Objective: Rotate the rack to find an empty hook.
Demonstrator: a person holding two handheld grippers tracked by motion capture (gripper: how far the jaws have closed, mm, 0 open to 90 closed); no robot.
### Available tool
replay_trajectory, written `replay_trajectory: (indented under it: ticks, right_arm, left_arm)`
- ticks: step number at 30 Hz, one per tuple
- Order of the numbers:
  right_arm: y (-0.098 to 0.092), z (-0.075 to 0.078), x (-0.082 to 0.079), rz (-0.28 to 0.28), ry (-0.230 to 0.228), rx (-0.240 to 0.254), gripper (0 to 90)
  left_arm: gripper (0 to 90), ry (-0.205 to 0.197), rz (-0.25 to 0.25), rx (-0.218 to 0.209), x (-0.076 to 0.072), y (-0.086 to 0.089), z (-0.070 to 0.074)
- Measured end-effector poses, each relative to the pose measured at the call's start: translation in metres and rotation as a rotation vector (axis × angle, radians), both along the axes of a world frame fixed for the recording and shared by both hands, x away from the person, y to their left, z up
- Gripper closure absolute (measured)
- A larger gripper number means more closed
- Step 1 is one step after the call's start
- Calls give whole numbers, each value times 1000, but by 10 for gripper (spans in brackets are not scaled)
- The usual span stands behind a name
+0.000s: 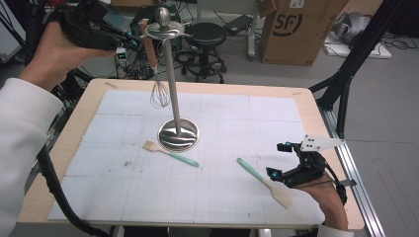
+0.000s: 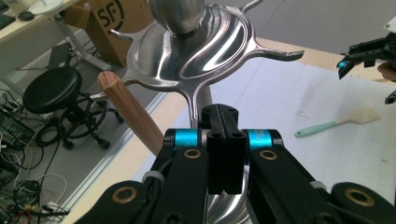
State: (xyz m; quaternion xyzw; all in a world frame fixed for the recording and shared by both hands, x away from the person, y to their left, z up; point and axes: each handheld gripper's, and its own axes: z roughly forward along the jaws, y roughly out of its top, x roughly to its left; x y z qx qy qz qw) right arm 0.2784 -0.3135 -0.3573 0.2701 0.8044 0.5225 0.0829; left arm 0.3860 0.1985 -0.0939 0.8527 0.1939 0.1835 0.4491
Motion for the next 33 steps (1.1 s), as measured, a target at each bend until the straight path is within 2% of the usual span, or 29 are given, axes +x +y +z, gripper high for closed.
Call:
replay_trajectory:
  ticks: [2, 12, 15, 17, 19, 21, 23, 24, 25, 28, 33]
  right_arm:
    - [1, 0, 0, 0, 1, -3, 4]
    - [-1, 0, 0, -9, 1, 1, 4]
    - [-1, 0, 0, -9, -3, 4, 4]
    - [-2, 1, -1, -13, -1, 8, 4]
    - [-3, 1, -1, -13, -9, 12, 4]
    - [-3, 2, -2, -17, -10, 15, 4]
    - [-4, 2, -2, -16, -13, 18, 4]
    - [-4, 3, -2, -17, -14, 19, 4]
    - [-4, 3, -2, -19, -17, 18, 4]
    - [-5, 4, -3, -17, -22, 21, 4]
    - [-7, 6, -5, -28, -31, 30, 4]
  left_arm:
    - [899, -3, 3, 9, 0, 1, -1]
    - [897, -7, -3, -9, -3, 7, -2]
    - [858, -6, 0, 16, -8, 10, -5]
    - [826, -13, 10, -10, -13, 13, -7]
    - [764, -18, 18, -21, -18, 18, -10]
    - [685, -22, 35, -7, -24, 21, -16]
    - [557, -41, 68, -10, -31, 24, -22]
    - [483, -38, 78, -18, -35, 26, -24]
    - [437, -25, 77, -28, -39, 27, -28]
    - [330, -11, 45, -23, -51, 32, -40]
    - [184, -18, 41, -9, -64, 42, -66]
